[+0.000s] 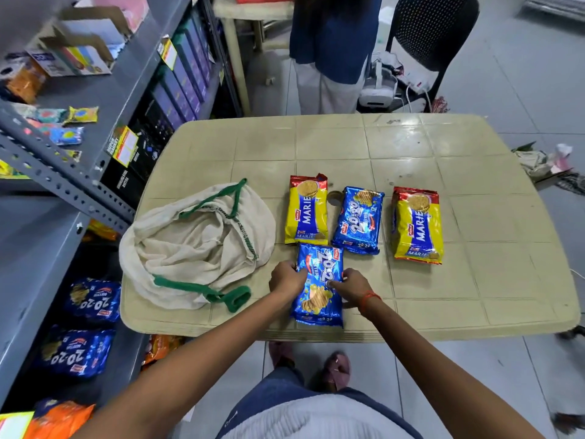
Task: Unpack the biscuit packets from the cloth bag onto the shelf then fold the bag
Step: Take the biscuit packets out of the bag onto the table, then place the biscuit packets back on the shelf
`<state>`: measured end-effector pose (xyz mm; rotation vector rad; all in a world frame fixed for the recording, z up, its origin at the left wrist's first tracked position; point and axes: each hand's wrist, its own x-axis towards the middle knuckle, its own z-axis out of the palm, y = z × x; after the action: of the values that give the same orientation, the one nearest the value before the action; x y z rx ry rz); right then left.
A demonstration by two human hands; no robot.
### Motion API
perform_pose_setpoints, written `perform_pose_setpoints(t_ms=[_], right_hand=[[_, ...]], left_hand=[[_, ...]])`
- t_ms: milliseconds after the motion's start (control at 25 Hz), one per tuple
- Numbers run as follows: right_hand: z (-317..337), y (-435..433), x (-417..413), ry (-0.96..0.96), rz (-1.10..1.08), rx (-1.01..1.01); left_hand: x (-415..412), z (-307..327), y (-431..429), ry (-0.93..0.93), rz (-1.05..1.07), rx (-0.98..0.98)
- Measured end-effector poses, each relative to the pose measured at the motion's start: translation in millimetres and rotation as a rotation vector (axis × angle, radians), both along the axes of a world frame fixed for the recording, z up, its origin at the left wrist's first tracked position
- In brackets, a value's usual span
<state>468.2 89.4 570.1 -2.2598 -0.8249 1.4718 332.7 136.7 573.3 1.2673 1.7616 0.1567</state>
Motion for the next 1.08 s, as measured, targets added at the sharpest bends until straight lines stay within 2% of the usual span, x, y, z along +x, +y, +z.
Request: perform_pose_setpoints(t_ms=[160, 320, 480, 640, 920, 1000, 1080], right_hand=[[21, 13, 20, 0.037, -0.112, 0.078], [31, 40, 50, -0.137, -0.192, 0.241], [32, 65, 71, -0.281, -0.262, 0.309], [20, 80, 86, -0.311, -0.195, 0.308], [3, 83, 101, -0.283, -0.180, 0.352], [3, 78, 112, -0.325, -0.168, 0.375], [3, 70, 130, -0.460, -0.202, 0.419]], left_hand=[[15, 28, 15, -0.104, -0.013, 0.135], [46, 36, 48, -0.268, -0.054, 0.215], [83, 34, 87, -0.373, -0.138, 0.206], [105, 21, 106, -0.336, -0.261, 0.113], [115, 8, 108, -0.368, -0.210, 0.089], [125, 17, 103, -0.246, -0.235, 0.179], [140, 27, 91, -0.075, -0.315, 0.427]])
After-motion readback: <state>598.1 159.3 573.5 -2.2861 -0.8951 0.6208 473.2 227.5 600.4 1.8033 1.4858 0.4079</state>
